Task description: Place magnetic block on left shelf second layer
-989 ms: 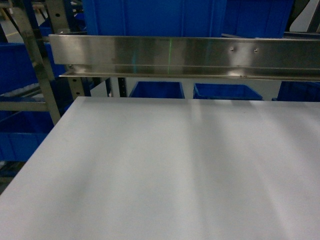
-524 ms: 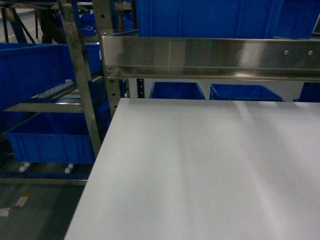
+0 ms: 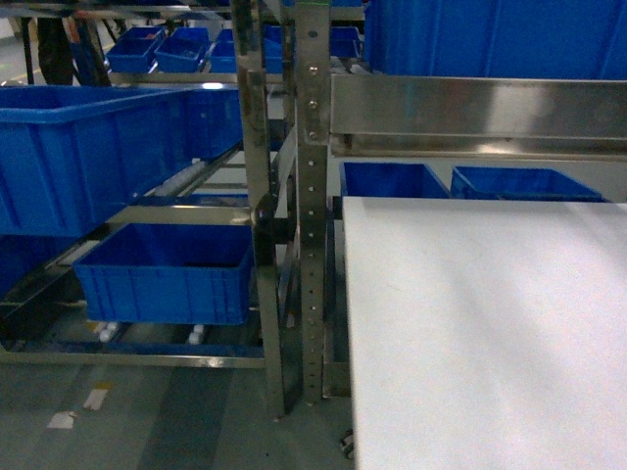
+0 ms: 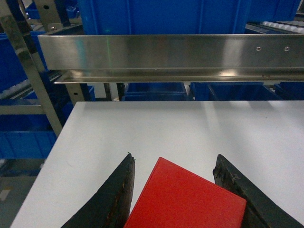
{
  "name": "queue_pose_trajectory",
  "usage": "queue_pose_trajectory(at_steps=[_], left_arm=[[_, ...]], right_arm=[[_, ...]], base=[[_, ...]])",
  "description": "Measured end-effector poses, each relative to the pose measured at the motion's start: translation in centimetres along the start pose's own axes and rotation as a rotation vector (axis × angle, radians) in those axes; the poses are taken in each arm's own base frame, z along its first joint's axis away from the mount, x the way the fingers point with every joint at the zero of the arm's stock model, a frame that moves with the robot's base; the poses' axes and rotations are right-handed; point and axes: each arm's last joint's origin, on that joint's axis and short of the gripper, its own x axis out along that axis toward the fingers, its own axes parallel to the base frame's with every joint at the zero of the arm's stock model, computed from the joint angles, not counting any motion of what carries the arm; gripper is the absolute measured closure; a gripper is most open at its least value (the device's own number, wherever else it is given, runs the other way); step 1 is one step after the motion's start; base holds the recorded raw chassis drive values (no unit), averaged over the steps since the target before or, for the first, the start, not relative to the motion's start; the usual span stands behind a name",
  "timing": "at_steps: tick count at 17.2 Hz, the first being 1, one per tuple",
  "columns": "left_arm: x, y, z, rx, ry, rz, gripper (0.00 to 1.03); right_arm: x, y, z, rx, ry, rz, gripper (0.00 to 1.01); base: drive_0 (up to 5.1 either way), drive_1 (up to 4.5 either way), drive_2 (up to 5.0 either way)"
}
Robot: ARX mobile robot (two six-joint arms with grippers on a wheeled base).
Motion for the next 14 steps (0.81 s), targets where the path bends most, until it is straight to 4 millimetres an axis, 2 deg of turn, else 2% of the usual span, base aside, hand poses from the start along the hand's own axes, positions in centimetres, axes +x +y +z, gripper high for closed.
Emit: queue_pose_trajectory(at_steps=[14], left_arm=[[0.00,0.00,-0.02,0.000,0.001,0.000,0.05]], right_arm=[[-0.01,-0.01,-0.03,0.000,0.001,-0.001,0.58]], base=[[-5.0,2.46,2.5]])
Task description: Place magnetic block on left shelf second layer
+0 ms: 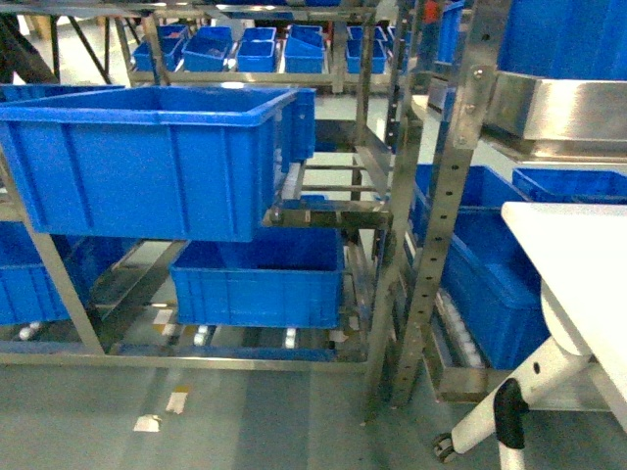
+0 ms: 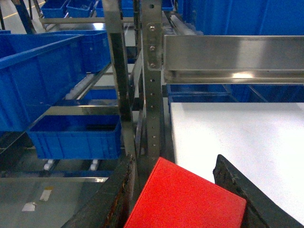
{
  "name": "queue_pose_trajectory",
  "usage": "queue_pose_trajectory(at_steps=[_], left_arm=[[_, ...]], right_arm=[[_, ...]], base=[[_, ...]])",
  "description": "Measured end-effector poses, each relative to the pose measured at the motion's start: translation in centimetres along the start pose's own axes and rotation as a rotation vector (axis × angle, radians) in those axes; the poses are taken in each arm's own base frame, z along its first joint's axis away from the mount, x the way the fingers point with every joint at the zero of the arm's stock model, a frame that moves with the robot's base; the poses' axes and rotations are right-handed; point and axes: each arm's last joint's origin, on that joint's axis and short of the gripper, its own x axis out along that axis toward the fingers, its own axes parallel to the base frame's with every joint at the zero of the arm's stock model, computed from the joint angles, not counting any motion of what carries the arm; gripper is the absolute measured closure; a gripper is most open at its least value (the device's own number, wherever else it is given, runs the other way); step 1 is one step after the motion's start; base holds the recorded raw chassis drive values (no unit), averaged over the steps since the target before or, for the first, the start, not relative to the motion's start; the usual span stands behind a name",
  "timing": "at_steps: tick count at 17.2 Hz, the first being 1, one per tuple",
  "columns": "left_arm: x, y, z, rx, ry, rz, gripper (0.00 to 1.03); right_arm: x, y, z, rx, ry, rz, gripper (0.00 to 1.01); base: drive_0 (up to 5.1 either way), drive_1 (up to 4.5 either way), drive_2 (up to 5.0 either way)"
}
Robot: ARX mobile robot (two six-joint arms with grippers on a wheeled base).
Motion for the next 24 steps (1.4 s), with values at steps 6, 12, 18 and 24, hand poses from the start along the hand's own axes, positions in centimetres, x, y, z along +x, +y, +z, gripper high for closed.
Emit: queue_pose_trajectory(at_steps=[6,12,18,24], left_arm=[[0.00,0.00,0.02,0.000,-0.001,0.000,0.05],[0.00,0.00,0.00,0.000,0.001,0.001,0.05],[0.00,0.00,0.02,0.000,-0.001,0.000,0.05],[0.00,0.00,0.04,0.000,-0.003,0.000,0.05]], right_arm=[[0.00,0.00,0.03,0.000,-0.003,0.000,0.58],[0.01,0.01,-0.03,0.000,0.002,0.001,0.58],[0.00,0.02,0.00,0.000,0.000,0.002,0.58],[-0.01,0.02,0.00,0.000,-0.001,0.002,0.58]], base=[[-4.9,2.54,2.5],[-4.9,2.53,2.5],[-5.0,2.44,2.4],[-5.0,2.47,2.5]])
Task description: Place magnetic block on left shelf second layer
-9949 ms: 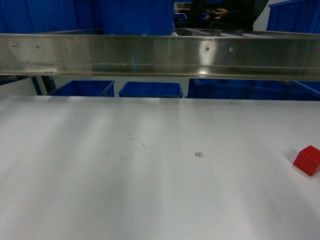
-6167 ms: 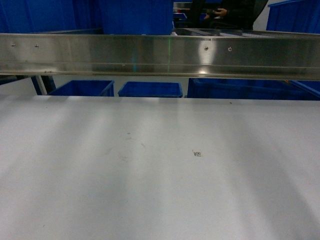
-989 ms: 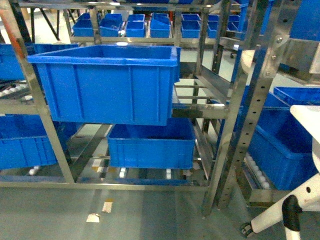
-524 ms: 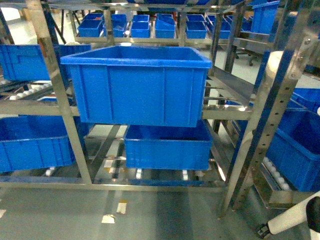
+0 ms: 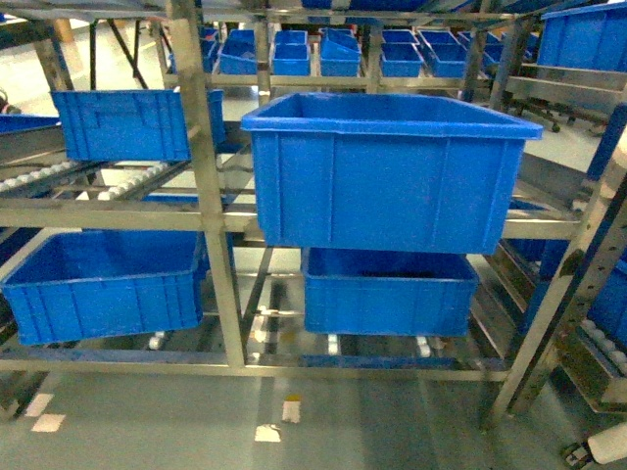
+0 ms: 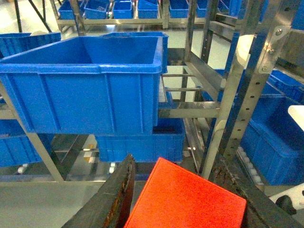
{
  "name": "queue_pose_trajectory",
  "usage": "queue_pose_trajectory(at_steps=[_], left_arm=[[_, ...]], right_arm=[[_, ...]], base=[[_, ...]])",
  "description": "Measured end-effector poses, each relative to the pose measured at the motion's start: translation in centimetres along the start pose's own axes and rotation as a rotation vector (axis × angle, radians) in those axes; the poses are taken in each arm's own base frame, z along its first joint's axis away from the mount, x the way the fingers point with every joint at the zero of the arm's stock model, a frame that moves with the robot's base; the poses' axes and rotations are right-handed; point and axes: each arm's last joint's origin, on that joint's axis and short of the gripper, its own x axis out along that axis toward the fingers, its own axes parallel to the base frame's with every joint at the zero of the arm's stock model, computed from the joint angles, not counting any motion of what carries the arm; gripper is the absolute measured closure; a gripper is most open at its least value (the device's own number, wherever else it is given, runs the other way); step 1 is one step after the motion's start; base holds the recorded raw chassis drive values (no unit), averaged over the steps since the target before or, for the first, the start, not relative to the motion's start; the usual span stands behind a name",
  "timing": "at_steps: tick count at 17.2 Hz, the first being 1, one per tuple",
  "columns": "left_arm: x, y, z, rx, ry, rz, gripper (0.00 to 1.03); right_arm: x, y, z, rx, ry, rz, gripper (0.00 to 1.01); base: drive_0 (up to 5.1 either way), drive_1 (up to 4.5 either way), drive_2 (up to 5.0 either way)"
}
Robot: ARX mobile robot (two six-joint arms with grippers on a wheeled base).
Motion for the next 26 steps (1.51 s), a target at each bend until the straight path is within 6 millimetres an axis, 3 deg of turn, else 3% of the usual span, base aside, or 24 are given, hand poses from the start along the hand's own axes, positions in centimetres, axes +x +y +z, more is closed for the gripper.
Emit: queue_pose_trajectory(at_steps=[5,26], left_arm=[[0.00,0.00,-0.01,0.000,0.000,0.002,0.05],[0.00,-0.01,0.03,0.000,-0.005,0.000,0.05]], right_arm=[[0.01,0.02,-0.07,0.000,0.006,0.006,0.58],[0.06,0.02,-0.10,0.000,0.006,0.006,0.58]], base=[[-2.0,0.95,1.0],[0.0,4.34,-4.3]])
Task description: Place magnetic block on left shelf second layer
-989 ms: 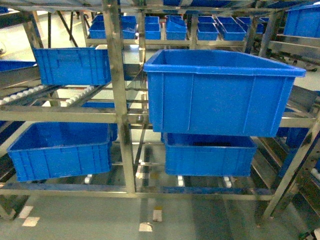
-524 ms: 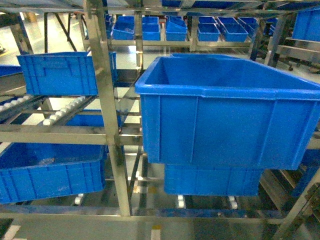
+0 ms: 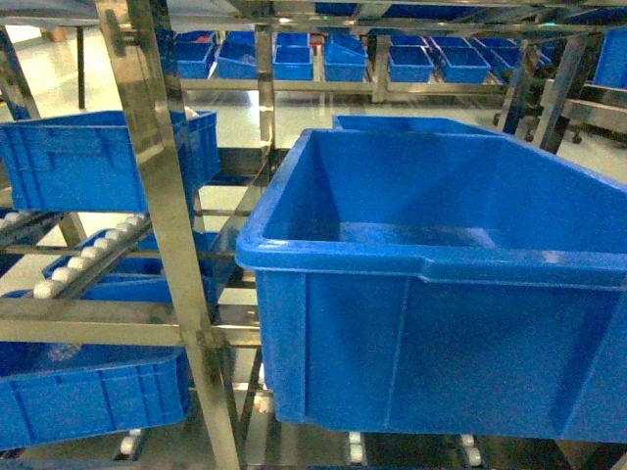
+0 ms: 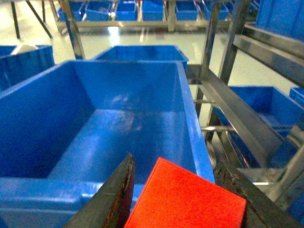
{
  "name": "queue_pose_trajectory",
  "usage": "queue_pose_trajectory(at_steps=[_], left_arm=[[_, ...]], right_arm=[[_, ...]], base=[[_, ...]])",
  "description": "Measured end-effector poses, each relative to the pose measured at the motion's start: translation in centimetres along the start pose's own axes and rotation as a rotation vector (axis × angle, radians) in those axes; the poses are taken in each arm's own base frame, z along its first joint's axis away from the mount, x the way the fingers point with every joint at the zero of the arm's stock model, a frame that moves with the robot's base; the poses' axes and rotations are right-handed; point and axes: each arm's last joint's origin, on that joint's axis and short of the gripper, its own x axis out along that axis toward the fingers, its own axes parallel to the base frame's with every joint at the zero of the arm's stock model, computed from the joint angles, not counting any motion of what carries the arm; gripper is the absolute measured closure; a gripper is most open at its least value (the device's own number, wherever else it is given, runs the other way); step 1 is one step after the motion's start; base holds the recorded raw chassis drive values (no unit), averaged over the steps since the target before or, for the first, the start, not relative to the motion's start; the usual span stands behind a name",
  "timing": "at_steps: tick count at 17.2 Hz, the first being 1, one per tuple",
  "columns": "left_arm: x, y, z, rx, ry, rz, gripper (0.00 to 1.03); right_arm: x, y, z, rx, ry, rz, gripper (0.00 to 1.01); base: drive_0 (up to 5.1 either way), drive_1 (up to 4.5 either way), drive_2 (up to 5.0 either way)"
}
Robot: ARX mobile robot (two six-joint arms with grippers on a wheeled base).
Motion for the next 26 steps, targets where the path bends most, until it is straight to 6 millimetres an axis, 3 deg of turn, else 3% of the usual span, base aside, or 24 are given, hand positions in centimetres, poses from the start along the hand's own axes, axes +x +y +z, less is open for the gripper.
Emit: queue_pose_trajectory(at_steps=[6,11,16,20,21,23,26], left_arm=[[0.0,0.0,-0.1,0.000,0.007,0.000,0.05],[0.0,0.0,-0.1,0.000,0.007,0.000,0.05],[0.0,0.0,-0.1,0.000,0.007,0.000,0.05],[0.0,0.0,-0.1,0.000,0.007,0.000,0.05],[0.0,0.0,-0.1,0.000,0.007,0.000,0.05],[0.0,0.0,-0.1,0.000,0.007,0.000,0.05],[0.0,0.0,-0.1,0.000,0.007,0.000,0.05]], right_arm=[[0.8,0.4,0.4,0.057,0.055,0.036,0.58],[5.5,4.7,6.7,0.113,-0.002,0.186,0.58],[13.1,8.2,4.7,0.113,0.151,0.235,0.58],[16.3,10.2,1.8,0.063,0.240,0.272,0.58],[16.6,10.3,1.4,0.057,0.241,0.266,0.55],[16.3,10.1,1.6,0.060,0.219,0.234,0.36],[13.0,9.0,3.2,0.086,0.124,0.164,0.04]], base=[[0.0,1.46,-1.4],[0.0,0.00,0.0],[0.0,0.00,0.0],[0.0,0.00,0.0],[0.0,0.00,0.0],[0.0,0.00,0.0],[0.0,0.00,0.0]])
